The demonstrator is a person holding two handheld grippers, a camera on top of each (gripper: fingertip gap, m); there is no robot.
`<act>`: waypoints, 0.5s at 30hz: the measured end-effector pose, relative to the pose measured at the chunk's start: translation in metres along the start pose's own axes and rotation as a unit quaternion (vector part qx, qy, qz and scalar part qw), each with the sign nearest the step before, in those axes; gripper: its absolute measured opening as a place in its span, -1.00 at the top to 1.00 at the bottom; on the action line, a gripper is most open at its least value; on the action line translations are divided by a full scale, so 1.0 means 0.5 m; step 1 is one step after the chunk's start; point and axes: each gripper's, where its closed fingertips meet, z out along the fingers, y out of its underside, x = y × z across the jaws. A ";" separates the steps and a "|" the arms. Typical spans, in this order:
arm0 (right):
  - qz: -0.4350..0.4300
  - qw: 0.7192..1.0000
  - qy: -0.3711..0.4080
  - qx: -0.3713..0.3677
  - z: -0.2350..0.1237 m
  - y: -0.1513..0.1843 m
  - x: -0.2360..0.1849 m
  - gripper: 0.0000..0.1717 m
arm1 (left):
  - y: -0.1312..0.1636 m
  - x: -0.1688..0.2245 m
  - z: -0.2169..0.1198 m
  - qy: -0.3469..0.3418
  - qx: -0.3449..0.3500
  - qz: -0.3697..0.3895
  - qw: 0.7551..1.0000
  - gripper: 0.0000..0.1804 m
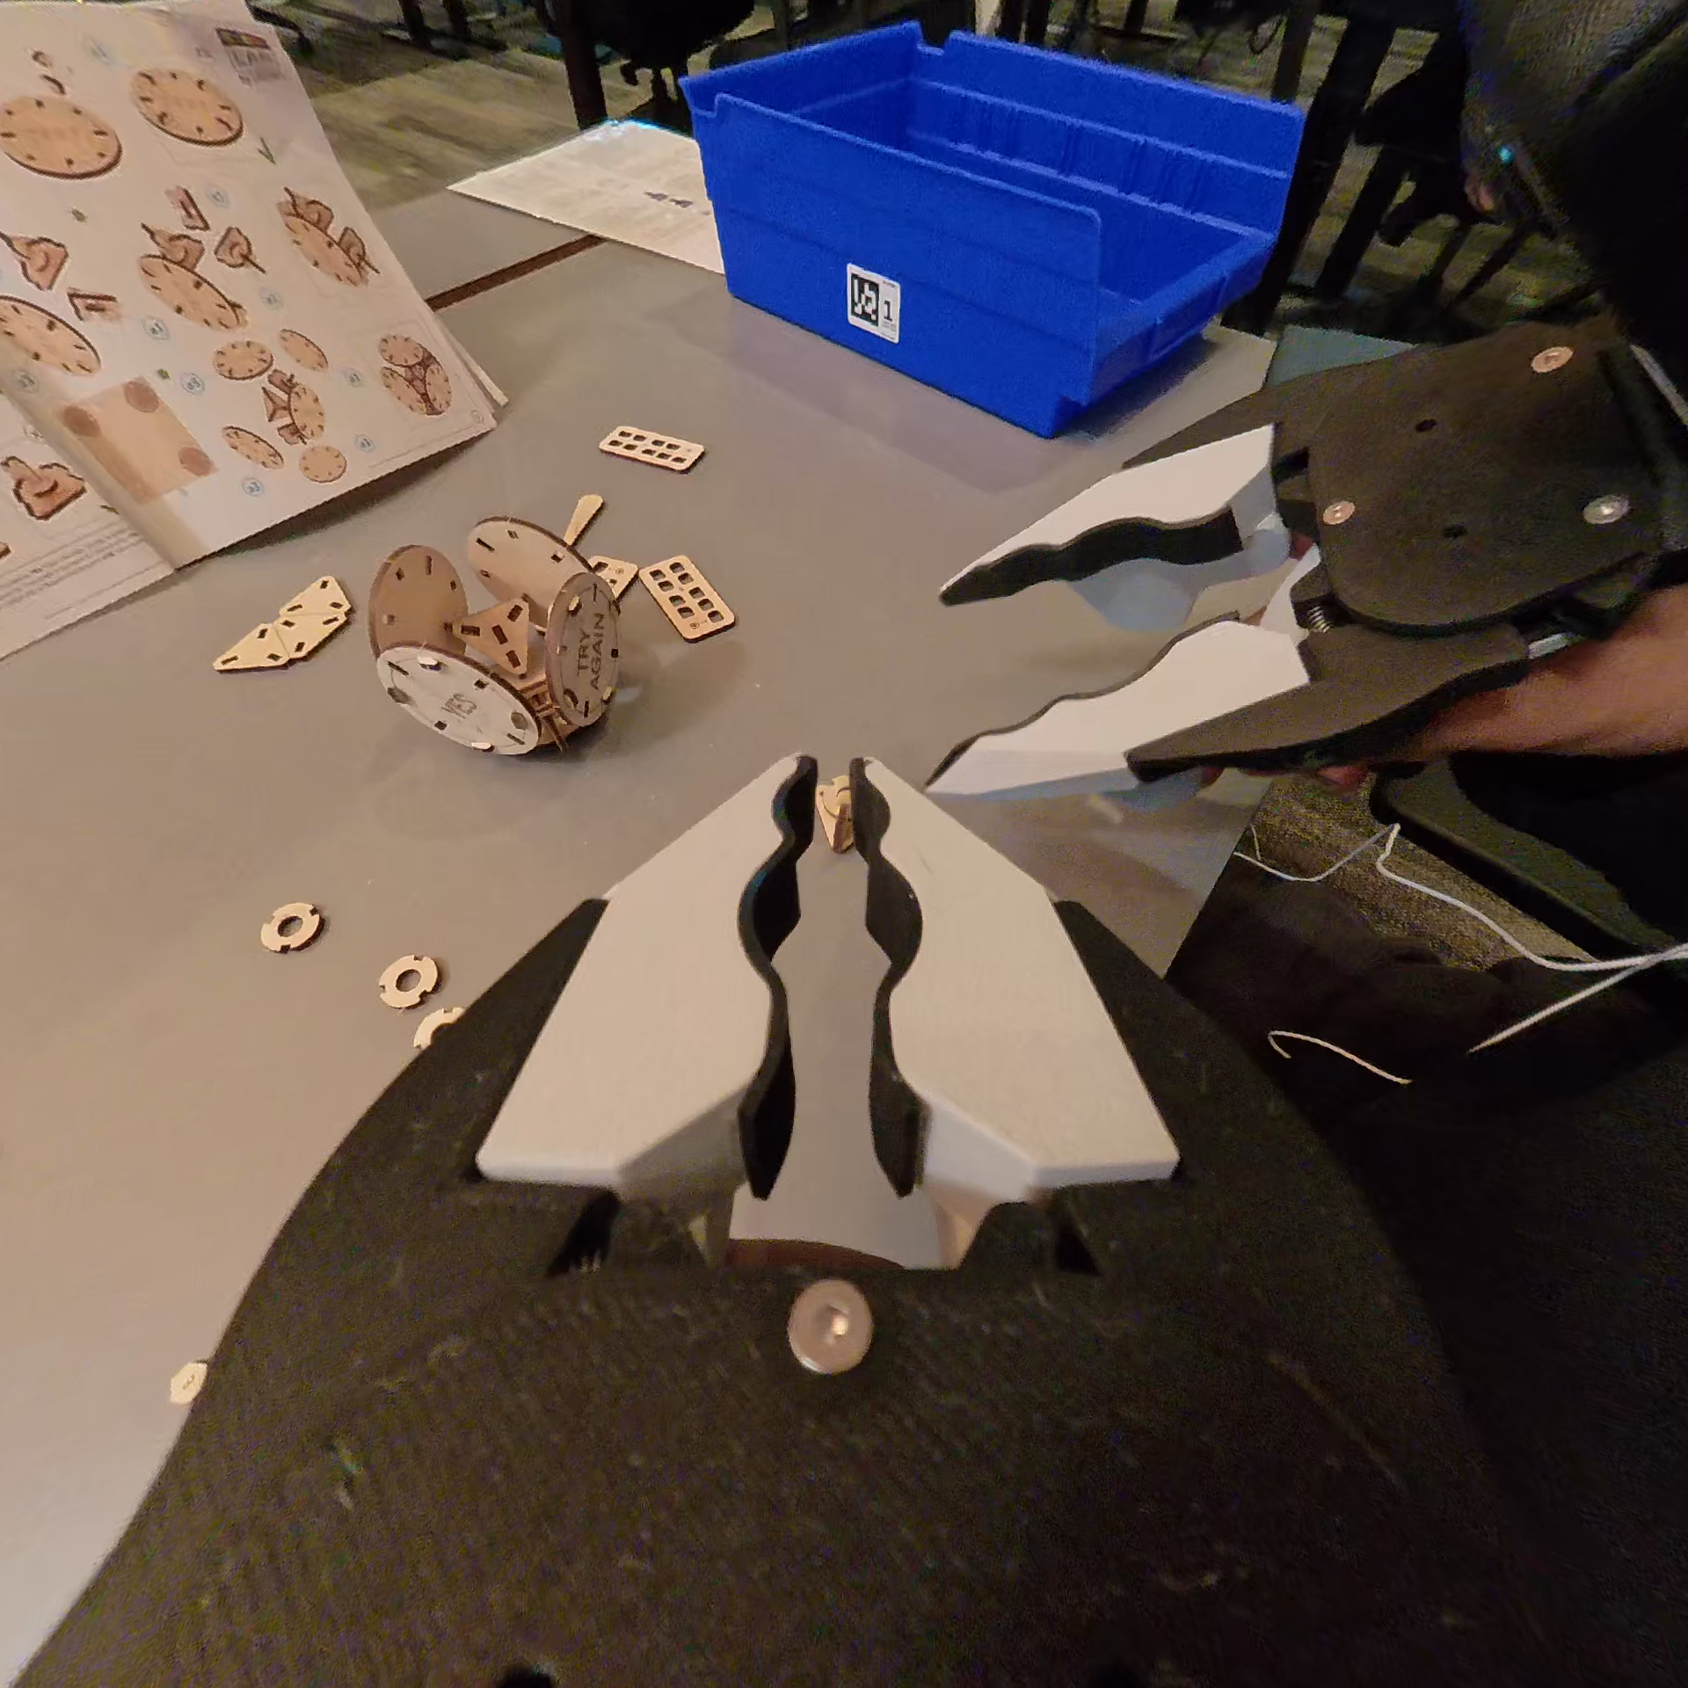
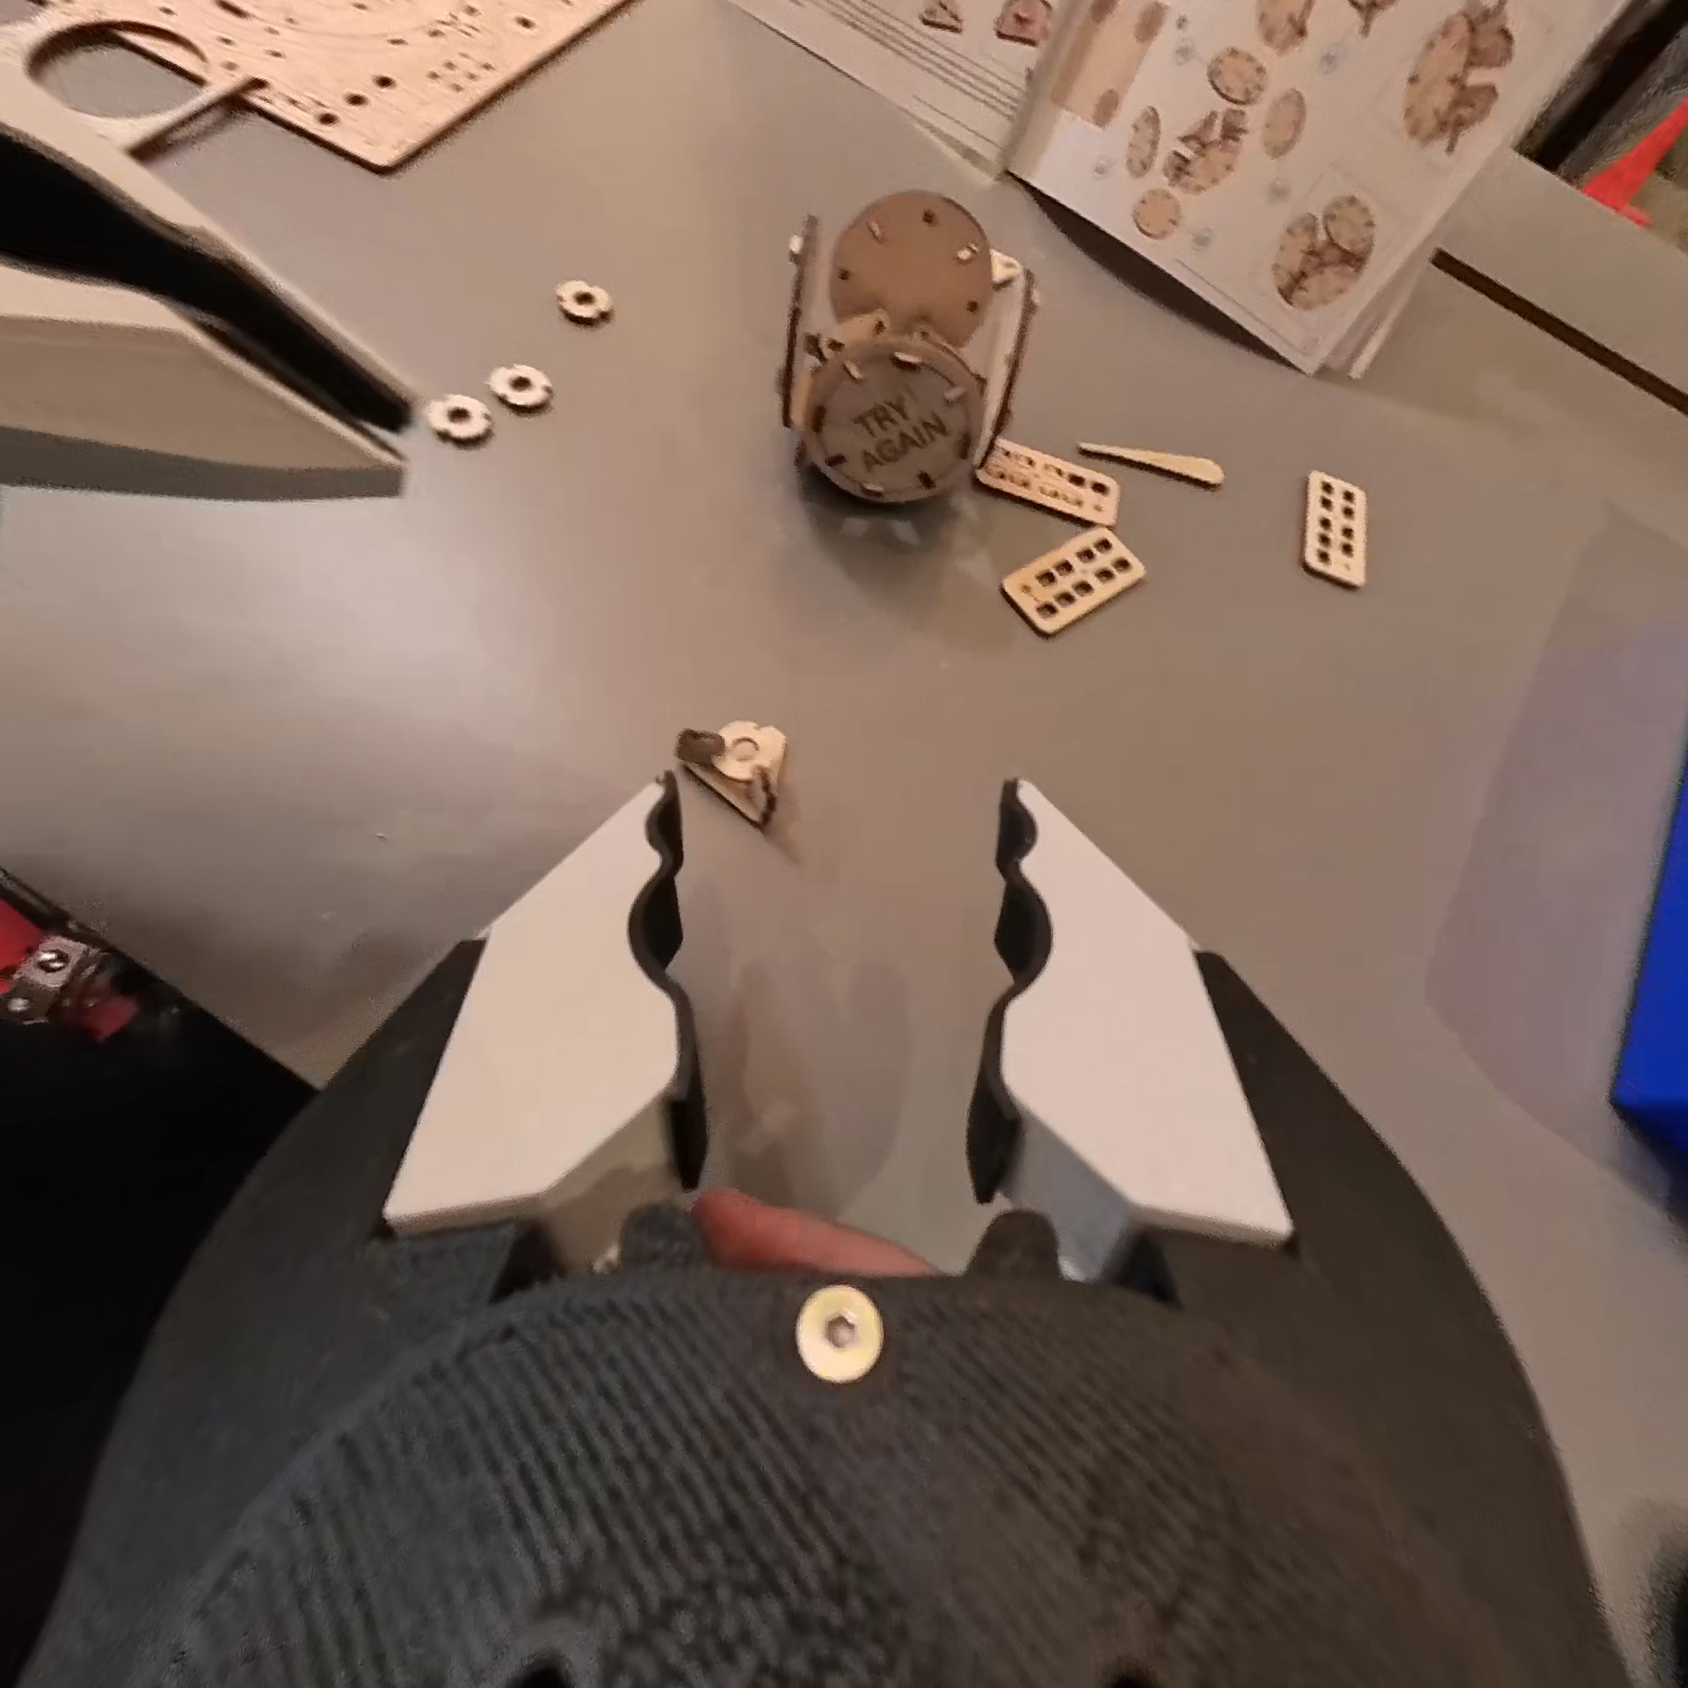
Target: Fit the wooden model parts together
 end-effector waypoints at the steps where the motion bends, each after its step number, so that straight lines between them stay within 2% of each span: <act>1: 0.000 1.000 0.008 -0.004 -0.001 0.007 0.010 0.19 | 0.004 0.001 0.003 0.000 -0.005 0.000 1.000 0.93; 6: -0.009 0.999 0.050 -0.012 -0.019 0.034 0.062 0.17 | 0.038 -0.002 0.024 -0.005 -0.054 0.007 0.999 0.86; 10: 0.018 0.999 0.034 -0.007 -0.025 0.044 0.074 0.14 | 0.056 -0.017 0.034 -0.014 -0.072 0.004 0.997 0.60; 15: 0.011 1.000 0.019 -0.002 -0.018 0.039 0.052 0.12 | 0.067 -0.026 0.042 -0.020 -0.084 0.003 0.996 0.44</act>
